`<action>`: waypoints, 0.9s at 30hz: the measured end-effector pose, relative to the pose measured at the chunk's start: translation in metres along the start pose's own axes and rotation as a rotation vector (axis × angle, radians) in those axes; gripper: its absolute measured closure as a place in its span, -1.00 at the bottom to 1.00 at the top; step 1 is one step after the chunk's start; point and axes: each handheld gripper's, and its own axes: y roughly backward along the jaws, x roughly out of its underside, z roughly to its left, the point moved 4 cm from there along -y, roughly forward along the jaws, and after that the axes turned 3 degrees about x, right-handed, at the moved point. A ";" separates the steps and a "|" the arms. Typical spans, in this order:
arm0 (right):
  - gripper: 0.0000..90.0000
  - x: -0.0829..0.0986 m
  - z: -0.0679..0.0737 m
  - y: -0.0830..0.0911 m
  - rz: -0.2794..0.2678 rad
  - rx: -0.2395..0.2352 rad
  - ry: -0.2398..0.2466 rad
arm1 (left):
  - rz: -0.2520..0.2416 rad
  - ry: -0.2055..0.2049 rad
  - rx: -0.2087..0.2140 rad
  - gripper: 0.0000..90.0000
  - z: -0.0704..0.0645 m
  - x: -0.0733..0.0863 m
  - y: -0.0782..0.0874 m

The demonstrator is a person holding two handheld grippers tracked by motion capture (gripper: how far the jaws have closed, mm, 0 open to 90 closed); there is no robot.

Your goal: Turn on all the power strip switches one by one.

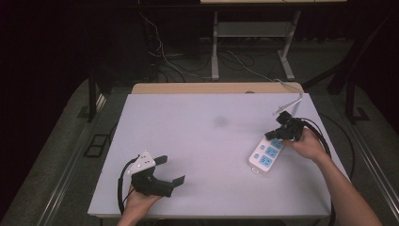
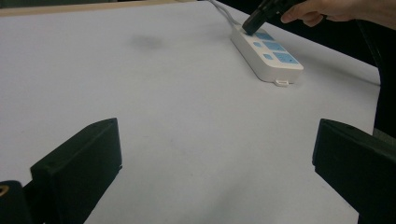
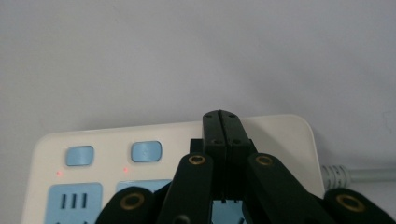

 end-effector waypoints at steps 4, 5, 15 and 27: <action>1.00 0.001 -0.001 0.001 0.008 0.000 -0.009 | 0.003 -0.002 0.002 -1.00 -0.001 0.000 -0.001; 1.00 0.001 -0.001 0.002 0.003 -0.002 -0.008 | 0.003 -0.002 0.002 -1.00 -0.001 0.000 0.000; 1.00 -0.001 0.007 0.016 -0.044 0.001 -0.008 | 0.001 -0.001 0.003 -1.00 -0.001 0.000 0.000; 0.56 0.012 0.017 0.049 -0.170 -0.004 -0.095 | -0.004 0.002 0.006 -1.00 -0.003 0.000 0.000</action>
